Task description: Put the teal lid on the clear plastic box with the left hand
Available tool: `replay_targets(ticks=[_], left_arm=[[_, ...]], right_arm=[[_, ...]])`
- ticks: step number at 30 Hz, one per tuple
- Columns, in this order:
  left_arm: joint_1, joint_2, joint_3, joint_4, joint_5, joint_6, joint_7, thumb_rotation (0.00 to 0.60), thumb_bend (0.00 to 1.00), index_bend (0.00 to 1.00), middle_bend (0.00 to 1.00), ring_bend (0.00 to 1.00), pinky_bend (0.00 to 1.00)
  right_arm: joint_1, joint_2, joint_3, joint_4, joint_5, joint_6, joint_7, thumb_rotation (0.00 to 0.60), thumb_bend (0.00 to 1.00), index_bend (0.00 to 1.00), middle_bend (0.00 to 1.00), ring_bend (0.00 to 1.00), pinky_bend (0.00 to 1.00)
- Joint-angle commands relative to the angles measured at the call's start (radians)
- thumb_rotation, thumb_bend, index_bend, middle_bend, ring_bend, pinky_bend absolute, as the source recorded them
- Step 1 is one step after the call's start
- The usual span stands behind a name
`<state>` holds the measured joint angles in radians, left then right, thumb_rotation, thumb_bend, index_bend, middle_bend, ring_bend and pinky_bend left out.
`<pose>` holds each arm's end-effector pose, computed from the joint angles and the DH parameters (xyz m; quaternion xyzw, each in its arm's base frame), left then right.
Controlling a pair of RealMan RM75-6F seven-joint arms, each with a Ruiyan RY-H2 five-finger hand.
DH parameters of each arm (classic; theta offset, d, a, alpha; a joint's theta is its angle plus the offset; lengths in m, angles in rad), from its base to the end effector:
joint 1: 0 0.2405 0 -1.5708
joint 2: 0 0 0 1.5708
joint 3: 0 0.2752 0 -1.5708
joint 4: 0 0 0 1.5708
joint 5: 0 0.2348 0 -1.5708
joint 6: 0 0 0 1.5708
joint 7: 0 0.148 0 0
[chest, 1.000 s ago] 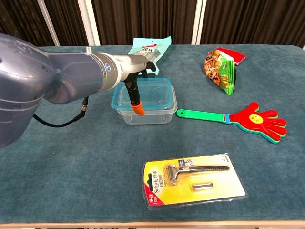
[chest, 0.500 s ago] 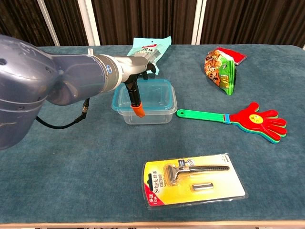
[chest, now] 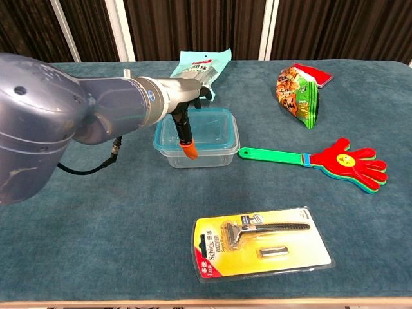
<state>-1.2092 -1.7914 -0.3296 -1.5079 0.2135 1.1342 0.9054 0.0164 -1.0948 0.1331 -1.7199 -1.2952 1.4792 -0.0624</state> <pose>-0.0137 0.3762 -0.1099 -0.7373 -0.4414 -0.2570 0.4422 -0.3498 -0.1797 0.1630 0.5005 -0.4385 0.3613 0.6532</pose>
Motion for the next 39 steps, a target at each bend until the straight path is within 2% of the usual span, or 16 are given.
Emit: replay_targets(ticks=[1, 21, 39], left_arm=[[-0.001, -0.002, 0.0, 0.002, 0.0, -0.001, 0.004, 0.6, 0.29, 0.0, 0.34, 0.02, 0.0], [-0.005, -0.028, 0.001, 0.03, 0.009, 0.005, 0.026, 0.6, 0.29, 0.0, 0.33, 0.02, 0.0], [0.003, -0.027, -0.005, 0.027, 0.022, 0.009, 0.033, 0.6, 0.22, 0.0, 0.28, 0.01, 0.0]], right_arm=[[0.001, 0.001, 0.001, -0.001, 0.001, -0.001, 0.0, 0.6, 0.41, 0.13, 0.03, 0.03, 0.0], [-0.001, 0.001, -0.002, 0.001, -0.003, 0.0, 0.005, 0.6, 0.41, 0.13, 0.03, 0.03, 0.0], [0.0, 0.001, -0.002, -0.001, -0.002, -0.002, 0.003, 0.6, 0.41, 0.13, 0.03, 0.03, 0.0]])
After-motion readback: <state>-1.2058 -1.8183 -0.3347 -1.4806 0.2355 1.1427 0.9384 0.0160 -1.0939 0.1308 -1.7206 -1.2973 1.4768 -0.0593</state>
